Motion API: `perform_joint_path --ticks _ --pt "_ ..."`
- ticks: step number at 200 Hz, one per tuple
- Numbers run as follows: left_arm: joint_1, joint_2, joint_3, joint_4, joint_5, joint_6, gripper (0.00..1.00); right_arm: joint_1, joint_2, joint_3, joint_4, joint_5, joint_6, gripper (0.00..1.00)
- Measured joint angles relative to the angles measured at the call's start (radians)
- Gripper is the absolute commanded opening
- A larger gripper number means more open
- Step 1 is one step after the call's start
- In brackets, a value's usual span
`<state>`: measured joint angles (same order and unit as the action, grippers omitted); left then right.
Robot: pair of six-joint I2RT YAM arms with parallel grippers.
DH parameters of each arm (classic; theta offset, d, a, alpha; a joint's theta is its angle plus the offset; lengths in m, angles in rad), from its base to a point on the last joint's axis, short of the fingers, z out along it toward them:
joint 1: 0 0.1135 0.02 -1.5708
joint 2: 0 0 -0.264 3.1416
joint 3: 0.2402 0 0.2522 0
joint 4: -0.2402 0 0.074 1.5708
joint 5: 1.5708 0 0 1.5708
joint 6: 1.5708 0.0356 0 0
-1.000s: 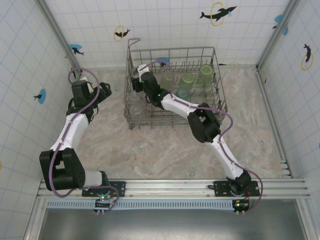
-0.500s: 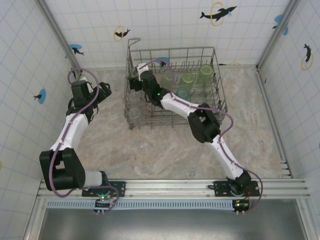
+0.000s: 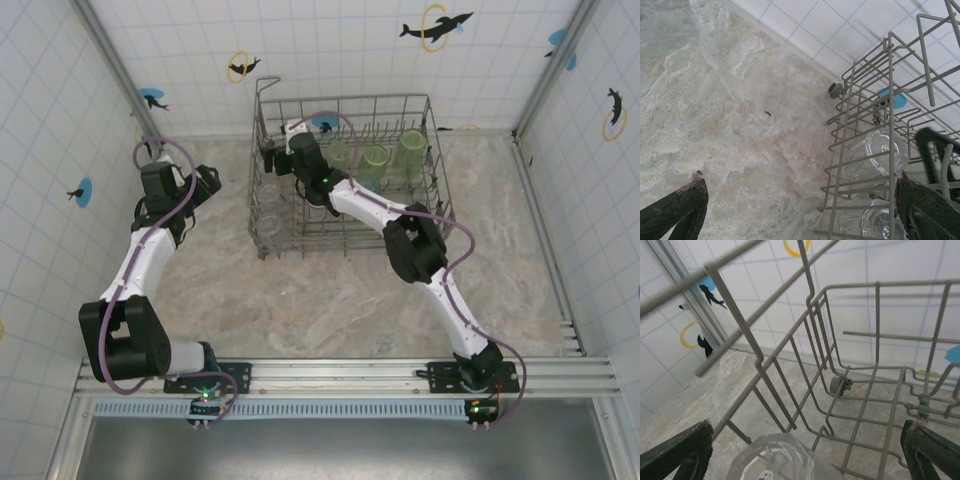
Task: Load the cups into the dish rack
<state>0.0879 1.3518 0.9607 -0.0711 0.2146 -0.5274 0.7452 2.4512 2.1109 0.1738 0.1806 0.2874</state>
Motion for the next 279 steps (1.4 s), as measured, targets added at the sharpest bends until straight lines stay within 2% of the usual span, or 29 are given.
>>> perform_joint_path --ticks 66,101,188,232,279 --pt "0.005 0.0 0.0 0.002 -0.01 0.0 0.97 -0.037 -0.34 -0.301 0.038 0.018 -0.049 1.0" --pt "0.005 0.001 0.0 0.001 -0.025 0.008 0.98 -0.1 -0.511 -0.505 0.077 0.028 -0.053 1.0" --pt "0.005 0.014 -0.033 0.039 -0.09 0.074 0.98 -0.348 -0.874 -0.883 0.031 0.051 -0.025 1.0" --pt "0.005 0.011 -0.127 0.13 -0.144 0.137 0.98 -0.527 -1.034 -1.043 -0.018 0.066 0.034 1.0" --pt "0.005 -0.021 -0.283 0.239 -0.229 0.156 0.98 -0.631 -1.243 -1.333 -0.008 0.177 0.056 1.0"
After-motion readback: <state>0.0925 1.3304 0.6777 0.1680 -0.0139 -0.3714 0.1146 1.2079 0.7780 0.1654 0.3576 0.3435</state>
